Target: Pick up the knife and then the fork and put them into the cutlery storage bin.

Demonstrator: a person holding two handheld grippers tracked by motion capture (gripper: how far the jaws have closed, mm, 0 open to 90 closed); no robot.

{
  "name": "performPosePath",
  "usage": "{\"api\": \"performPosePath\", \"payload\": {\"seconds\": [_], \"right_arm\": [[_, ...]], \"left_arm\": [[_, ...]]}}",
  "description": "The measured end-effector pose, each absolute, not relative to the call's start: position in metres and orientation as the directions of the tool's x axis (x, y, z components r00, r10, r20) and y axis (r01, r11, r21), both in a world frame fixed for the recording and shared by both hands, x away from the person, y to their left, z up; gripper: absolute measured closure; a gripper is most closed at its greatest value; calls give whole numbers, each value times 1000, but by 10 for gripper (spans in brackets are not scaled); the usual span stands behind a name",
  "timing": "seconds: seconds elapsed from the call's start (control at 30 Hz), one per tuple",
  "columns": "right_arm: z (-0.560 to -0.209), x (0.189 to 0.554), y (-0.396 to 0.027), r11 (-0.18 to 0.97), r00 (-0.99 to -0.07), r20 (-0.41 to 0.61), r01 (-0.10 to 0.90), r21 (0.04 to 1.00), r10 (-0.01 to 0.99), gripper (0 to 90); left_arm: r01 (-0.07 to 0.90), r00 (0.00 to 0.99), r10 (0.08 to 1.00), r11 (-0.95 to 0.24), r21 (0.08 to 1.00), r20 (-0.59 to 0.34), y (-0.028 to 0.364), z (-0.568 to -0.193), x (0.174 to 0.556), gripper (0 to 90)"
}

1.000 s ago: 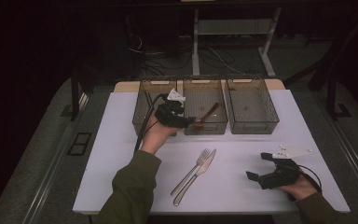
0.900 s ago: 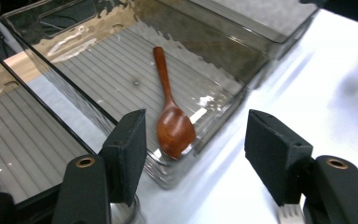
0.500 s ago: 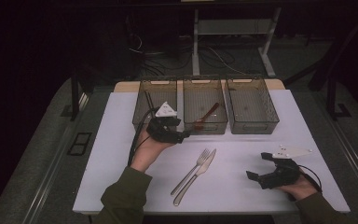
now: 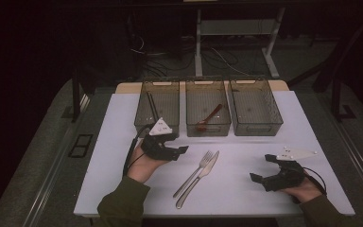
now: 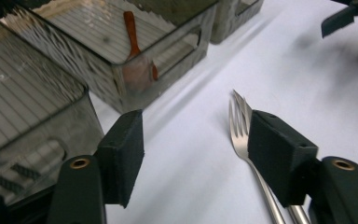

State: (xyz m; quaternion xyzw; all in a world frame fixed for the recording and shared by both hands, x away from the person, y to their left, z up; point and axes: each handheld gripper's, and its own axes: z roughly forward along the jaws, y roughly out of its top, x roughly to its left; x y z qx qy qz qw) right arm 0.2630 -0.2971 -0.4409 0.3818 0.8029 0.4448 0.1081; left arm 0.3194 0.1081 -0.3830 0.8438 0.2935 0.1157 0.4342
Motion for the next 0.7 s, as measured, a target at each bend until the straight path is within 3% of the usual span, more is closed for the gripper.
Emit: {"api": "performPosePath", "payload": {"seconds": [0.23, 0.5, 0.7], "right_arm": [[-441, 263, -297, 314, -684, 165, 517, 796, 710, 15], [-441, 263, -296, 316, -684, 163, 517, 795, 711, 15], [-441, 262, -297, 317, -683, 160, 517, 795, 713, 15]], "left_arm": [[389, 817, 574, -474, 790, -57, 118, -394, 298, 546], [394, 855, 510, -520, 757, -94, 121, -408, 280, 863], [408, 867, 482, -536, 739, -128, 114, -418, 271, 889]]}}
